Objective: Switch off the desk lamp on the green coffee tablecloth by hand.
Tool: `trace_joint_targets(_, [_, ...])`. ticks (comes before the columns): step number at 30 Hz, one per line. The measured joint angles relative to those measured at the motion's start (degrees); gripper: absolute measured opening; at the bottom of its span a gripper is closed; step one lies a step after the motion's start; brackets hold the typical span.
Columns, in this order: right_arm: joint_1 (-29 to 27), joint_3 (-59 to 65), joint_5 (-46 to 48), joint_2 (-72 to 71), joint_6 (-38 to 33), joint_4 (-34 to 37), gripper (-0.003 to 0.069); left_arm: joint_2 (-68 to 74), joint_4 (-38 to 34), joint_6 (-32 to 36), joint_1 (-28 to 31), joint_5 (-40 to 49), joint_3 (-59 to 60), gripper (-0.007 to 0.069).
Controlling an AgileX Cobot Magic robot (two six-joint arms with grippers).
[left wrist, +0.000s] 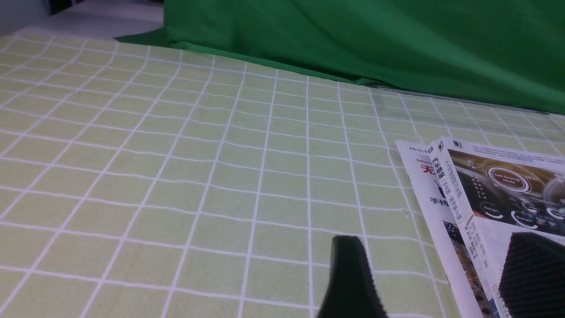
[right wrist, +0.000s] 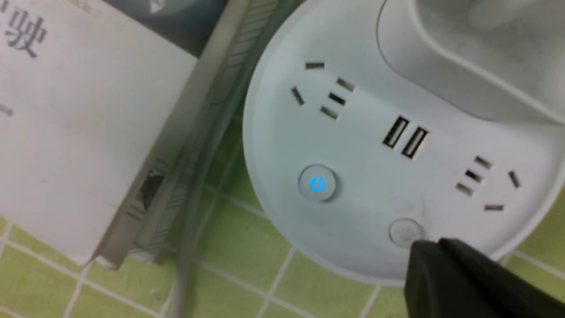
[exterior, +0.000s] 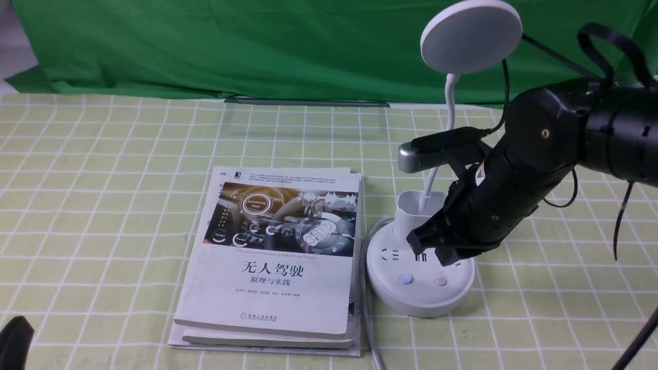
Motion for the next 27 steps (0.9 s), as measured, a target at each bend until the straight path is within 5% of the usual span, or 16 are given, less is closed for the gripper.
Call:
trace_joint_targets(13, [0.00, 24.53, 1.62, -30.58, 0.30, -0.13, 0.0052, 0.00, 0.00, 0.00, 0.00, 0.00, 0.00, 0.0410])
trace_joint_targets(27, [-0.15, 28.68, -3.23, -47.19, 0.36, -1.31, 0.0057, 0.00, 0.00, 0.00, 0.05, 0.00, 0.00, 0.0410])
